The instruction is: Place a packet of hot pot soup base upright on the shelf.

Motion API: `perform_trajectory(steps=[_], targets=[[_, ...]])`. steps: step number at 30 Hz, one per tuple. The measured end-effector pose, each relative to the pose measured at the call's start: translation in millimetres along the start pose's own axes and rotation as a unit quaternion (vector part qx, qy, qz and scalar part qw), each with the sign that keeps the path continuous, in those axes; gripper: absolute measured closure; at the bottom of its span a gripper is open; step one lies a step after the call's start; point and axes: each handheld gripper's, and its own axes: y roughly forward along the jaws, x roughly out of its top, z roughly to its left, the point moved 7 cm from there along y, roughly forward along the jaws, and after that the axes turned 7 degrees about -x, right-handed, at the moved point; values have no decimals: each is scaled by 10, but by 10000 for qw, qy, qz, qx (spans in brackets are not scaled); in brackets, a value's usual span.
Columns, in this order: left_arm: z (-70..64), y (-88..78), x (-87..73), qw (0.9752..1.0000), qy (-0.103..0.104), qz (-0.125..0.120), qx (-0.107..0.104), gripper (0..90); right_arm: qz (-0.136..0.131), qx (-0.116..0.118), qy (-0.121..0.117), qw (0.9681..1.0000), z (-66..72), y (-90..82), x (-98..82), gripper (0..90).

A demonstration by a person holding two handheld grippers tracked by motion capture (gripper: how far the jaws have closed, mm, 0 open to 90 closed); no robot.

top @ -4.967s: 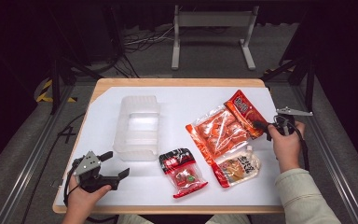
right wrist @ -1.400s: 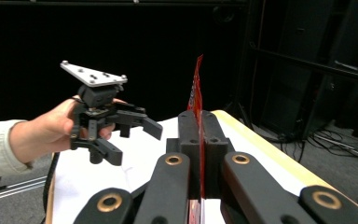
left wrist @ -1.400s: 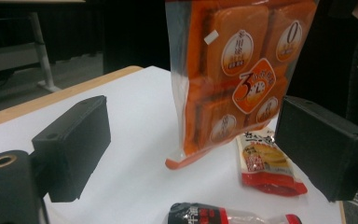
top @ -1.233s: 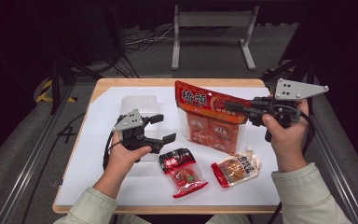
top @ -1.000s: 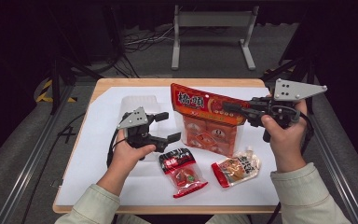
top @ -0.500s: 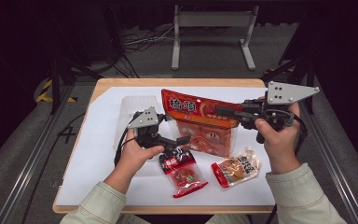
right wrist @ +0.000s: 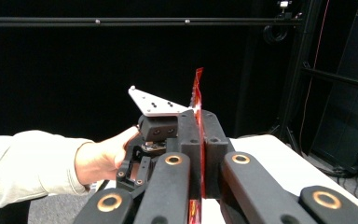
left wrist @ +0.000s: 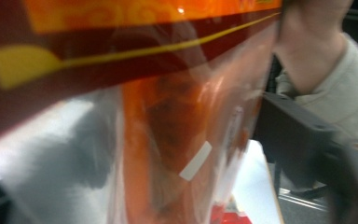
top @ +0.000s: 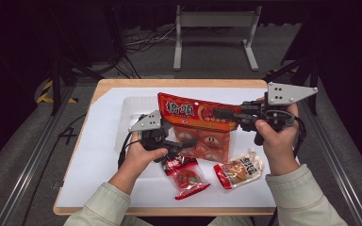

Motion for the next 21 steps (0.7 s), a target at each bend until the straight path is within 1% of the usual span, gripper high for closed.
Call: perform_trajectory(steps=[1,2,3,4,5,7,8,10,11,12,17,18,21], targets=[[-14,-12,-6,10000,-1,24,-65,353,-32,15,41,10000,-10,-1,-6,900],[-23,-17,-8,9999,13,39,-117,419,-49,22,68,10000,-20,-4,-14,900],[-31,-19,-7,9999,9,25,-141,450,-64,34,99,9999,-25,-3,-20,900],[-42,-23,-6,9998,-3,22,-210,485,-84,54,138,9999,-28,0,-23,900],[-46,-23,-4,9997,14,13,-232,534,-105,54,160,9998,-33,2,-27,900],[-70,-17,-12,9993,-62,23,-358,589,-120,36,161,9998,-35,7,-29,900],[-90,-10,-25,9990,-50,116,-428,618,-122,19,160,9998,-35,8,-31,900],[-144,15,-60,9979,44,418,-484,699,-45,-33,105,9999,-38,14,-45,900],[-150,24,-66,9977,132,517,-406,706,3,-67,67,10000,-39,20,-56,900],[-159,25,-64,9975,144,581,-375,707,14,-56,70,10000,-33,25,-61,900],[-170,9,-35,9973,177,646,-296,710,-15,-98,27,9999,-26,20,-57,900],[-176,9,-19,9973,226,664,-229,710,-24,-125,11,9999,-25,13,-53,900],[-176,8,-1,9974,242,660,-173,710,-36,-136,27,9999,-30,5,-51,900]])
